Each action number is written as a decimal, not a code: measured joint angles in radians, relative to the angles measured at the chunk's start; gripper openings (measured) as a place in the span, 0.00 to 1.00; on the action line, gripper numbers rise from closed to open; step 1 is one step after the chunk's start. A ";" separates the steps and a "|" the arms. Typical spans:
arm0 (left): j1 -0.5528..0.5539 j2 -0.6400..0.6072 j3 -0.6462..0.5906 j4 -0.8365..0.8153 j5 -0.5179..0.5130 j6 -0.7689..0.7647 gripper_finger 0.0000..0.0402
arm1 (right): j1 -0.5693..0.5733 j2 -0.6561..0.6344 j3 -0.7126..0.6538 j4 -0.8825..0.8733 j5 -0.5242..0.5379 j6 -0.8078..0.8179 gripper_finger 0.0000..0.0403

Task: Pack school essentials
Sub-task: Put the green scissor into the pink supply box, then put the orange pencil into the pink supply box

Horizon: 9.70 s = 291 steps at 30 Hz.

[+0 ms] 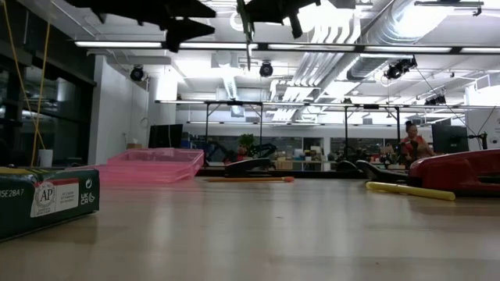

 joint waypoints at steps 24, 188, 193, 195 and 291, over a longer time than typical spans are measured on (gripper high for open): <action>-0.217 0.326 0.181 0.108 -0.457 -0.008 0.63 | 0.072 0.000 0.000 0.108 0.238 0.111 0.07; -0.145 -0.335 -0.134 0.039 -0.092 -0.008 0.35 | -0.144 0.091 0.060 -0.657 -0.267 -0.218 0.68; -0.145 -0.335 -0.134 0.039 -0.093 -0.008 0.35 | -0.227 0.281 0.136 -0.740 -0.368 -0.448 0.68; -0.145 -0.335 -0.134 0.039 -0.093 -0.008 0.35 | -0.254 0.339 0.148 -0.752 -0.369 -0.526 0.68; -0.243 0.194 -0.132 0.624 -0.159 -0.167 0.55 | 0.163 0.020 -0.373 0.498 -0.073 0.114 0.00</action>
